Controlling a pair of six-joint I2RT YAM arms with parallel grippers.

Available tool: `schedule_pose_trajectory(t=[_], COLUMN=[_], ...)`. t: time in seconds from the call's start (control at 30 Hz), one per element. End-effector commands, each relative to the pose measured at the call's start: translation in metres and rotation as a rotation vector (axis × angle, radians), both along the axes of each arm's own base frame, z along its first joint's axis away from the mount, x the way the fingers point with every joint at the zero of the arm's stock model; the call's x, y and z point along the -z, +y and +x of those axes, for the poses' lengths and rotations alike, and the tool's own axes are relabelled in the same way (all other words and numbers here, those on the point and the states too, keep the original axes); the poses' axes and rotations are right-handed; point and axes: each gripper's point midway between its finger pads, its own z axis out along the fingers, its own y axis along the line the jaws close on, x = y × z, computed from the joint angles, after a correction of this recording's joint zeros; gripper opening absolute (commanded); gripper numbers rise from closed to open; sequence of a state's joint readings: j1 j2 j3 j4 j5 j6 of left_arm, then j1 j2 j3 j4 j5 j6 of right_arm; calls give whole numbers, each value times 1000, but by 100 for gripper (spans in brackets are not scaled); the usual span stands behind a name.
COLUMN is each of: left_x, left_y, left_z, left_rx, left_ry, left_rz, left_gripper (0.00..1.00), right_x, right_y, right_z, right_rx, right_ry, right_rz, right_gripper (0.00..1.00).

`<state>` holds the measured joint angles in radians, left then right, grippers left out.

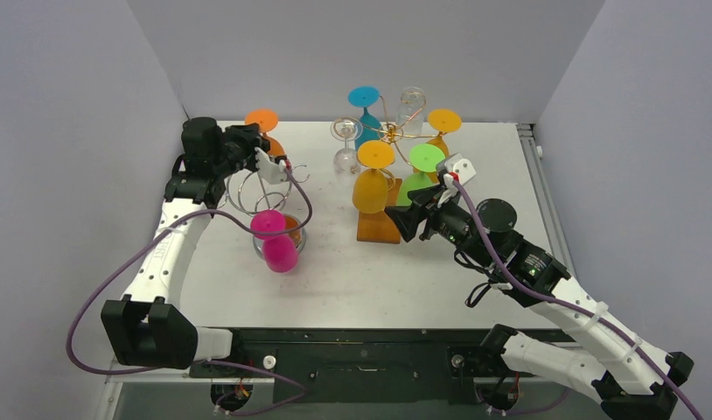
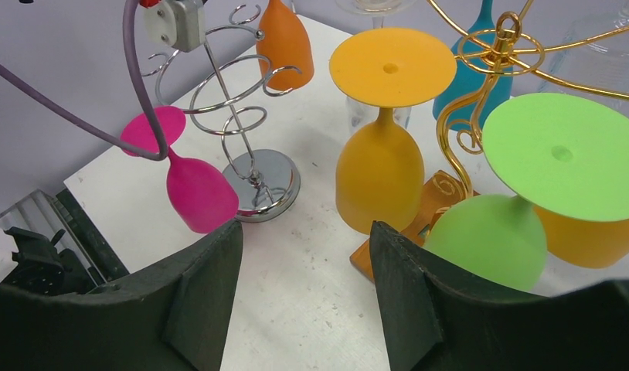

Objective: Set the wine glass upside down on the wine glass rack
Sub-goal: Turn the wine glass upside down at the wine rack.

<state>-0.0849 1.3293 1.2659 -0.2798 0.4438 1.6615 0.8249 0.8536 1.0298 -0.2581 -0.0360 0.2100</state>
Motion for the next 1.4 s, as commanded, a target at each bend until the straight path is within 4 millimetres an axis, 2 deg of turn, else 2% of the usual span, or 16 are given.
schedule_pose_trajectory(t=[0.0, 0.23, 0.37, 0.87, 1.37], left_x=[-29, -16, -14, -10, 1], left_y=[17, 37, 41, 27, 29], left_z=[-4, -1, 2, -14, -35], left_rx=[-113, -219, -239, -167, -170], left_ry=[-28, -44, -44, -32, 19], left_rz=[-31, 12, 21, 27, 31], left_gripper=[10, 11, 10, 10, 8], right_x=[0, -1, -2, 2, 7], right_y=[3, 3, 4, 2, 0], right_z=[0, -1, -1, -1, 0], right_rx=[-13, -18, -19, -13, -3], right_ry=[7, 12, 16, 22, 31], right_rz=[9, 5, 5, -5, -26], right_gripper=[56, 56, 56, 55, 54])
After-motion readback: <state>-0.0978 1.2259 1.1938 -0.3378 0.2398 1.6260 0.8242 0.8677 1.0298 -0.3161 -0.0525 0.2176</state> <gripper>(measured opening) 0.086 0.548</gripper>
